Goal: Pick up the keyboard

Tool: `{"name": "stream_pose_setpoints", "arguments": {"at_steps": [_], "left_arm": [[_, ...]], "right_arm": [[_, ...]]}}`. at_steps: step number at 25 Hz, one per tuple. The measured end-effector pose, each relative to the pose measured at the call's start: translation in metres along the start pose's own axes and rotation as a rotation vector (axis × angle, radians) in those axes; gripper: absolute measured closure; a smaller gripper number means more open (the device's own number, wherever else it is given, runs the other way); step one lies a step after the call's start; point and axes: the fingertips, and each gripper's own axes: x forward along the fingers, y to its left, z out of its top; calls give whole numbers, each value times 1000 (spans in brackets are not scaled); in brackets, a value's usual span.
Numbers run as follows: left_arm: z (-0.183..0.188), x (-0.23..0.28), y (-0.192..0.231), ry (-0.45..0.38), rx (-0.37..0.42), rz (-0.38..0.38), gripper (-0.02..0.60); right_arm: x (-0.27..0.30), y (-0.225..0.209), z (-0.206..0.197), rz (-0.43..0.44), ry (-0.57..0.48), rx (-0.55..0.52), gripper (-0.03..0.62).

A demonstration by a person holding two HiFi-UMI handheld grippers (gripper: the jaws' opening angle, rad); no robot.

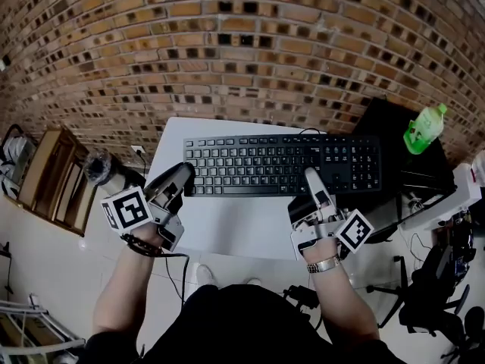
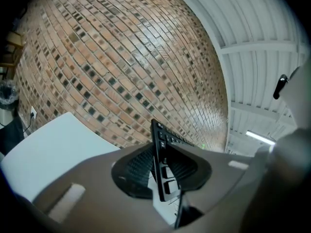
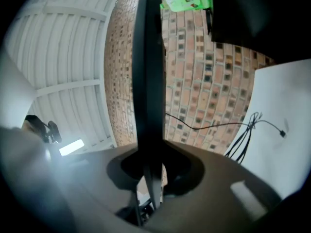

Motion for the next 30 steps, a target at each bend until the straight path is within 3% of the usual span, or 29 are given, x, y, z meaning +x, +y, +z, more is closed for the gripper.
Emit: {"name": "stream_pose_setpoints", "arguments": {"at_steps": [15,30], "left_arm": [[42,-39,6,-18,33,-60,494],[55,-60,15,-22,25,-78,494]], "right_arm": [[11,41,-50,36,-6,-67,531],[19,53,-74,30,-3,-90,530]]}}
